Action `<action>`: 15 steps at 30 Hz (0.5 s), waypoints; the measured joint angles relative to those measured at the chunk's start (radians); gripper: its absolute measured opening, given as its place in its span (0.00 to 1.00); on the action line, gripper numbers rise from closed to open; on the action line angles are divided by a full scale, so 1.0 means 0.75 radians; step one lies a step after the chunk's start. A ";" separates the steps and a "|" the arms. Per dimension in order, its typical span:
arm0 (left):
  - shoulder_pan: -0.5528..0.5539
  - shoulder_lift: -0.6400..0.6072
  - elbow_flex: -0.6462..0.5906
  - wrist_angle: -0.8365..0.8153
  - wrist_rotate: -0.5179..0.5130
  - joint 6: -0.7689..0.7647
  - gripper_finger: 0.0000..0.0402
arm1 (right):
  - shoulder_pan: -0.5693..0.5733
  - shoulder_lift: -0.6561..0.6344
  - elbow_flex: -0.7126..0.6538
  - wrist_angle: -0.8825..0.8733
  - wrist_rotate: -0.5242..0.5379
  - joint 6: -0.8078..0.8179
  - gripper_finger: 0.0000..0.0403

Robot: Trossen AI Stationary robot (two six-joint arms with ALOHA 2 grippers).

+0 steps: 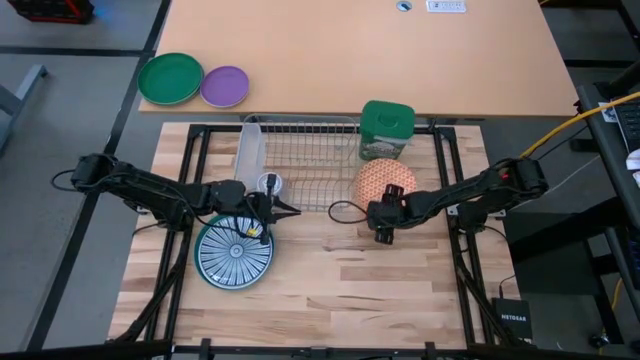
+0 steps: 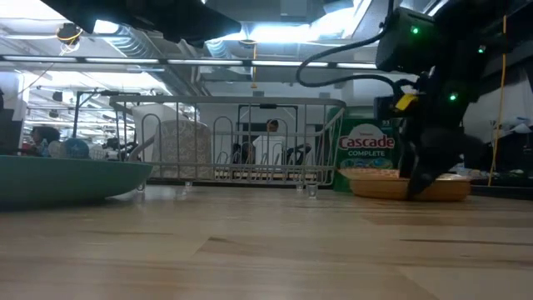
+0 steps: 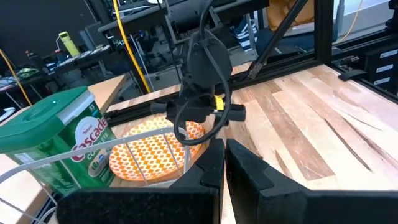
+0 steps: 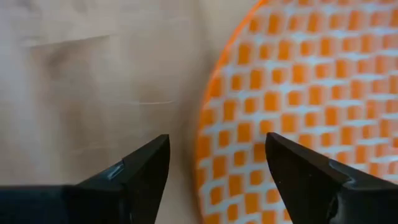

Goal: Sort dishes
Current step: Put the orange plate in the dish rack

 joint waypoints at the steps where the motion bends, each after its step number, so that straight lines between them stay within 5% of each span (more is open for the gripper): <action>1: 0.000 0.000 0.000 -0.002 0.000 0.000 0.02 | -0.002 0.004 0.000 0.003 0.022 0.007 0.67; 7: 0.000 0.000 0.000 -0.002 0.000 0.000 0.02 | -0.001 0.013 0.000 0.004 0.059 0.028 0.67; 15: 0.000 0.000 0.000 -0.002 0.000 0.000 0.02 | -0.004 0.027 0.005 0.004 -0.142 0.024 0.67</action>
